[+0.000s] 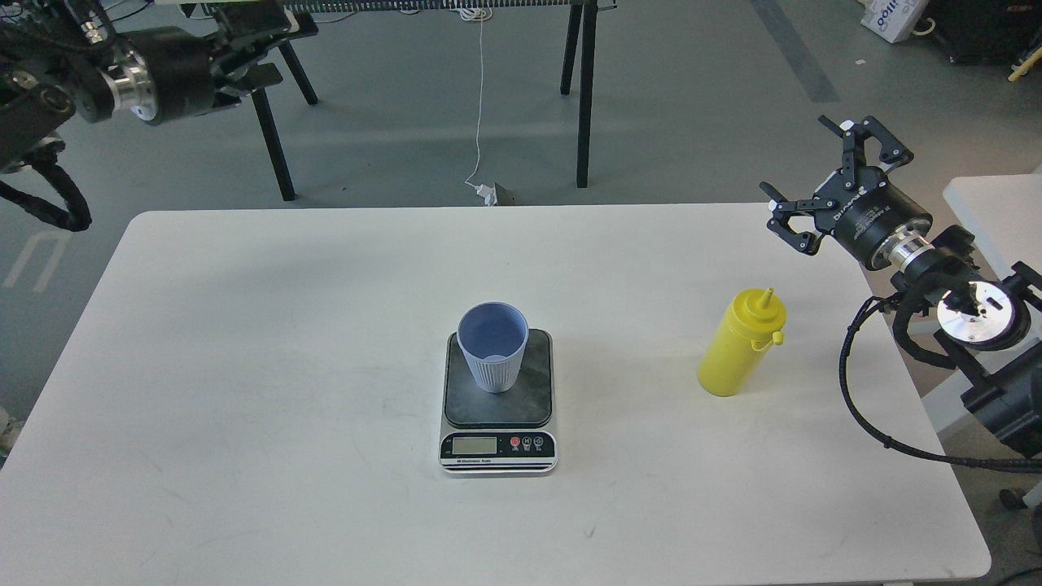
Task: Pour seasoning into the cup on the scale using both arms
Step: 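Open the left gripper and lift it away from the cup, then move the right gripper down to the yellow squeeze bottle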
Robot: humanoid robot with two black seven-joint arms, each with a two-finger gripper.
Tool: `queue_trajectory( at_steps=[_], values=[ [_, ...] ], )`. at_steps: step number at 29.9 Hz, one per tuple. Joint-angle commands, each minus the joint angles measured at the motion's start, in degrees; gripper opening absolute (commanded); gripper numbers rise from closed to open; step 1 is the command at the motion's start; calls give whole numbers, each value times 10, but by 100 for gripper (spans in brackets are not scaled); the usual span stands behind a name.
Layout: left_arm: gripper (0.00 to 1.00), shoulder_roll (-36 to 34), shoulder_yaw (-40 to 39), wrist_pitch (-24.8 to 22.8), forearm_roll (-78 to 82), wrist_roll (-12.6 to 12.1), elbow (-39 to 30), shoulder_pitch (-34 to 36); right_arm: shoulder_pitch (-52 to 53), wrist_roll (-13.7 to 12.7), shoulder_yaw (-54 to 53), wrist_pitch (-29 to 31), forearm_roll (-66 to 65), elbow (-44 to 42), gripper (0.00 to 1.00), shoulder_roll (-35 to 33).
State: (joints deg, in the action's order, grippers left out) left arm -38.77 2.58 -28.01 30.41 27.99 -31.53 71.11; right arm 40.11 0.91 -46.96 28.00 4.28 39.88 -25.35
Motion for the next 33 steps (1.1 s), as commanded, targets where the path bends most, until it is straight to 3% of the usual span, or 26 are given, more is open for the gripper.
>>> queue_trajectory(
  at_steps=[1, 7, 13, 18, 21, 33],
  values=[
    [100, -18, -54, 0, -34, 0, -1, -46, 1, 2, -10, 0, 0, -5, 99, 6],
    [100, -18, -73, 0, -32, 0, -1, -76, 26, -7, -73, 0, 16, 2, 99, 1],
    [100, -16, -73, 0, -33, 0, -1, -84, 16, -31, -132, 0, 160, 14, 99, -75],
    [100, -11, -73, 0, -31, 0, 0, -90, -75, -39, -141, 0, 386, 62, 99, -120],
    [100, -14, -72, 0, -31, 0, 0, -91, -139, -39, -144, 0, 451, 102, 99, -133],
    [100, -13, -74, 0, -33, 0, 0, -105, -305, -35, -220, 0, 466, 228, 99, -140]
  ],
)
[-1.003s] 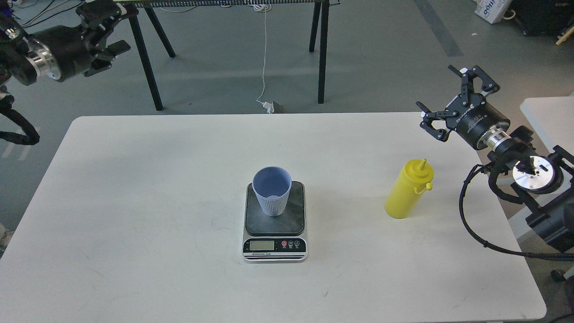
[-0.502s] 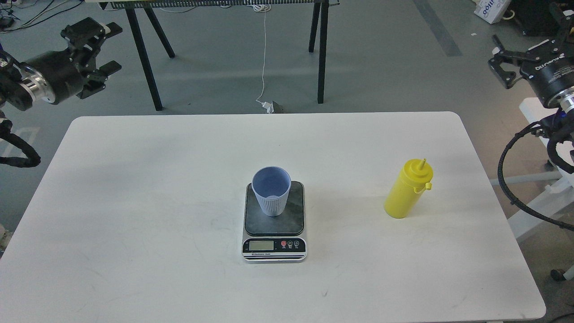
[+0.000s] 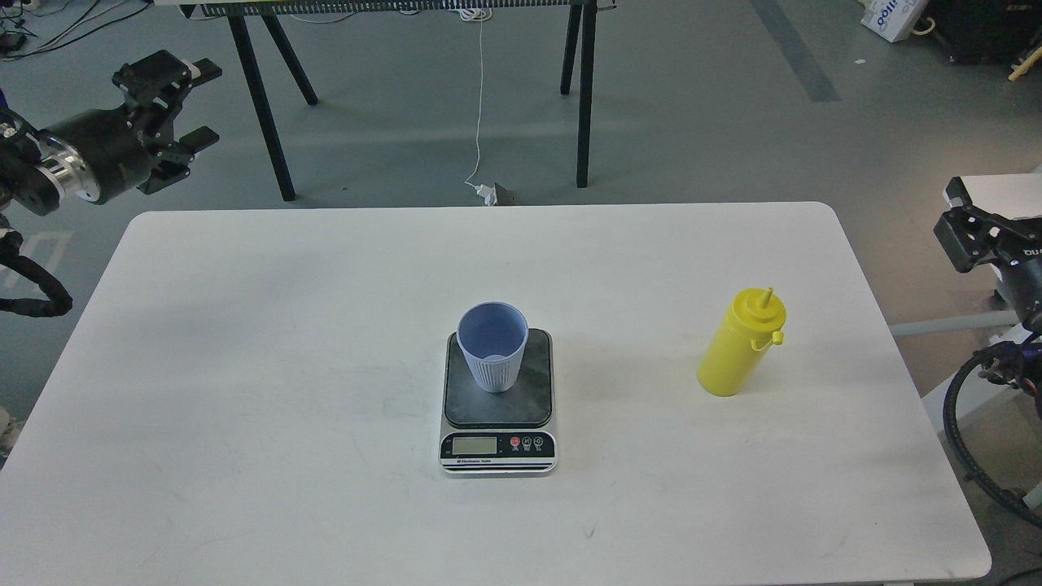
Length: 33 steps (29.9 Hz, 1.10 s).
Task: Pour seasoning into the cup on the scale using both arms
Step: 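Move the right gripper down to the yellow squeeze bottle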
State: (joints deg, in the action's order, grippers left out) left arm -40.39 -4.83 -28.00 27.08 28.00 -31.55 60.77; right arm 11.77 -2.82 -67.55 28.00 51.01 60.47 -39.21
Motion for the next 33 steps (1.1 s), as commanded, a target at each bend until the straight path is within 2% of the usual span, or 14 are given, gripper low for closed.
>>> queue_trajectory(
  at_steps=[1, 14, 33],
  values=[
    [100, 3, 0, 0, 0, 0, 0, -4, -27, 4, -15, 0, -1, 25, 99, -2],
    [100, 5, 0, 0, 2, 0, 0, -8, -108, 5, -89, 0, 0, 30, 99, -3],
    [100, 0, 0, 0, 0, 0, 0, -32, -125, 5, -22, 0, -10, 58, 99, 45]
  ],
)
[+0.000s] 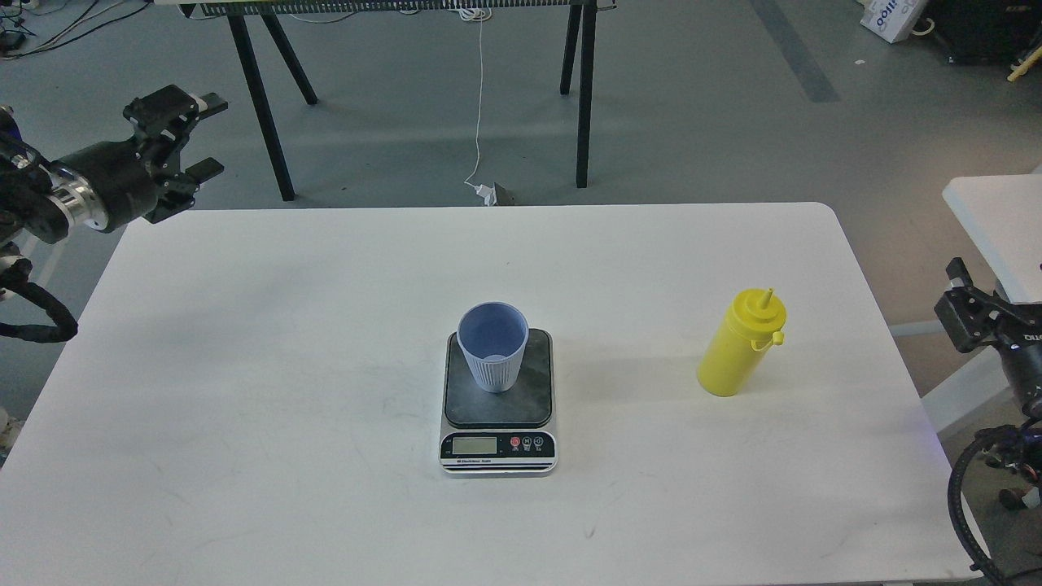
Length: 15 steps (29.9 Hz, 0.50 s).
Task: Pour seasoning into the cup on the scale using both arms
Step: 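Move the right gripper down to the yellow squeeze bottle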
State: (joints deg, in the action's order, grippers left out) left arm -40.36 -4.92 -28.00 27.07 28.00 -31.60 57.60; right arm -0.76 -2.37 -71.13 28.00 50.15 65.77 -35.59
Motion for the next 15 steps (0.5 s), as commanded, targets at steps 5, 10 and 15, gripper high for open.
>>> queue_trajectory(
  at_steps=[5, 10, 15],
  values=[
    [100, 1, 1, 0, 1, 0, 0, -2, -1, 1, 41, 0, -9, 10, 99, 29],
    [100, 5, 1, 0, 2, 0, 0, -2, -6, 3, 60, 0, -36, 9, 99, 69],
    [100, 5, 1, 0, 2, 0, 0, -2, -17, 4, 64, 0, -58, 8, 99, 101]
  ],
)
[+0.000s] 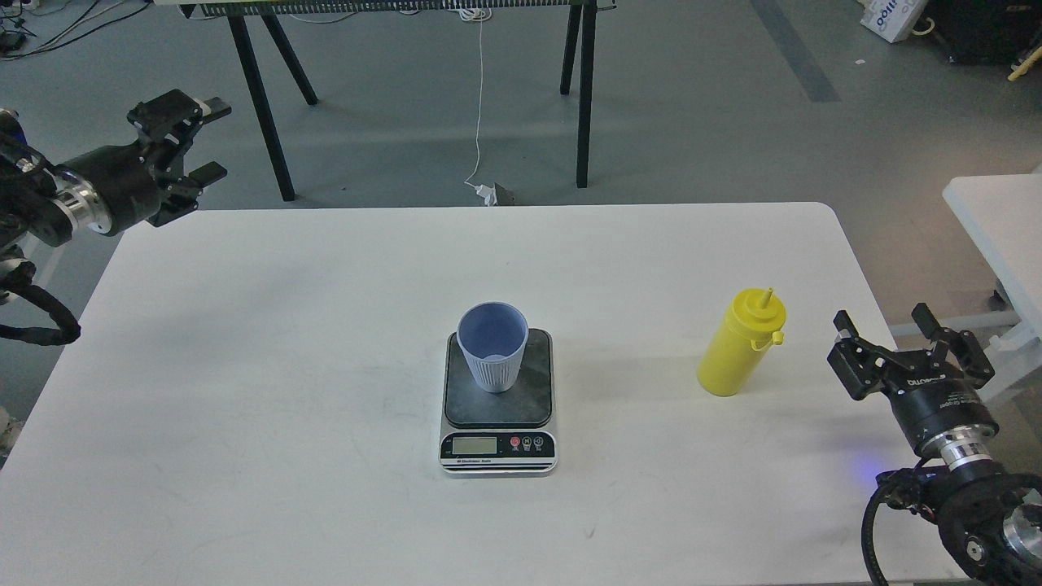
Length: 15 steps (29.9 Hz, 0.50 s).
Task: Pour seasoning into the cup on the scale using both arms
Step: 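Move the right gripper down to the yellow squeeze bottle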
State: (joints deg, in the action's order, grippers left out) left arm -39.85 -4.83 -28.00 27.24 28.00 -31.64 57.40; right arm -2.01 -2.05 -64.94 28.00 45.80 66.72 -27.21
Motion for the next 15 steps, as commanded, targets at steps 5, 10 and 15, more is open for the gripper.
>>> queue_trajectory(
  at_steps=[5, 10, 15],
  values=[
    [100, 0, 1, 0, 0, 0, 0, -11, -18, 1, 3, 0, -48, -4, 99, 50],
    [100, -1, 1, 0, -1, 0, 0, -18, -19, 1, 3, 0, -77, -8, 99, 68],
    [100, -1, 1, 0, -1, 0, 0, -19, -15, 1, 3, 0, -108, -13, 99, 87]
  ],
)
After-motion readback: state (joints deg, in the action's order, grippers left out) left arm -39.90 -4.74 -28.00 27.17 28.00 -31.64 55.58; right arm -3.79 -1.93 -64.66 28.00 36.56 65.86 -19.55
